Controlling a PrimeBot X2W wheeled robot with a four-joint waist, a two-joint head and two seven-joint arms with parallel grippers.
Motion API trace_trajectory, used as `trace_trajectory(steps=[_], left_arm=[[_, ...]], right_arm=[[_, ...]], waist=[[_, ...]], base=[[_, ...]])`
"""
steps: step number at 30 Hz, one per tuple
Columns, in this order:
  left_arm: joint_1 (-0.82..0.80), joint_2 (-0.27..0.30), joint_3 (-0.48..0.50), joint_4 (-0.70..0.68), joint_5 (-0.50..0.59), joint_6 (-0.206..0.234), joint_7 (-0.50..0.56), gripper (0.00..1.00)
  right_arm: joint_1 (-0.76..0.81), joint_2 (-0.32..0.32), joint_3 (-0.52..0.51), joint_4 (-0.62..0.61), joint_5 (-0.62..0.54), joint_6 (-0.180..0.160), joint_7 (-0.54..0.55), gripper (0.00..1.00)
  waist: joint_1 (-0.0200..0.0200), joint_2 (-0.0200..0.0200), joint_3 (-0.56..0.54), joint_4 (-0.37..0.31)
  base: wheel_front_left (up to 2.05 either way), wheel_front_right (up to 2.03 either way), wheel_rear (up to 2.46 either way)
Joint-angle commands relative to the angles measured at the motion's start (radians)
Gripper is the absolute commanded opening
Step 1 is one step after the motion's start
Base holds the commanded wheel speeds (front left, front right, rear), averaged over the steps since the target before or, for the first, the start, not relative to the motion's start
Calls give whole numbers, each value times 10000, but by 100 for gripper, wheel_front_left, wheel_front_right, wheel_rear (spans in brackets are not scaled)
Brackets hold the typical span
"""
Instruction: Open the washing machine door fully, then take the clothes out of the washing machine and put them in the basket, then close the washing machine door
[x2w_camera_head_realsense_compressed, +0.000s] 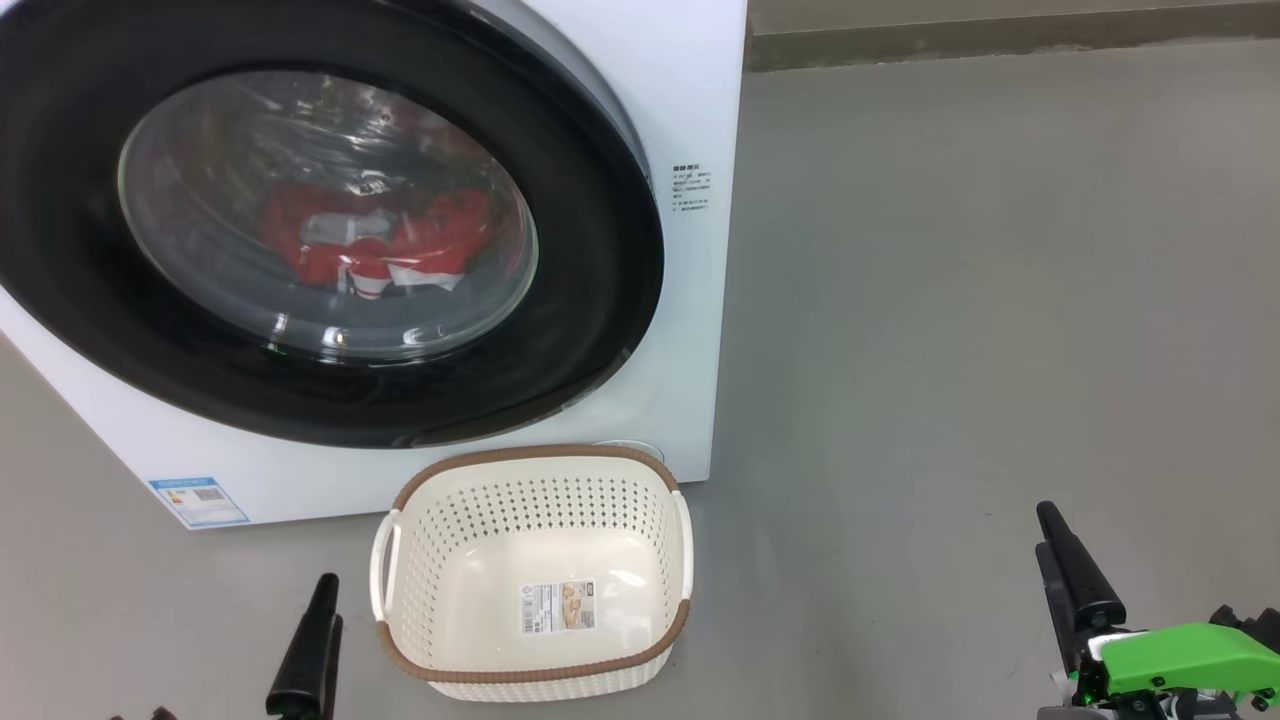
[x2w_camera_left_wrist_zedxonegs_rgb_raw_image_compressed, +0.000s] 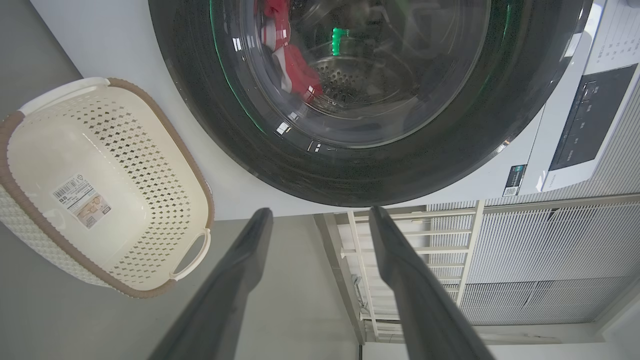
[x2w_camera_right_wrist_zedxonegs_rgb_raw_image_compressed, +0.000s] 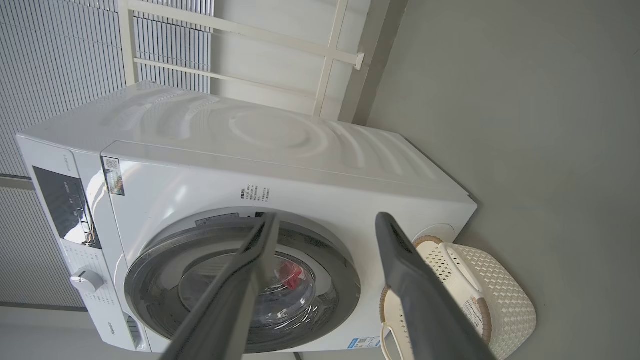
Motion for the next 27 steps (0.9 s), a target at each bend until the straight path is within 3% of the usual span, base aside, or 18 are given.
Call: trace_trajectory(steps=[1,27], left_arm=[[-113,151,75,-341,304,-16,-95,100],[216,162,-77,-938,4386,308,-866,100]], right_arm=[[-125,-117,72,-282,-264,-1,-98,100],[89,-188,595,-538,-3827,-3,-864,100]], waist=[[-2,-1,2,-1],[-2,-1,12,-11]], base=[[0,0,0],[0,0,0]])
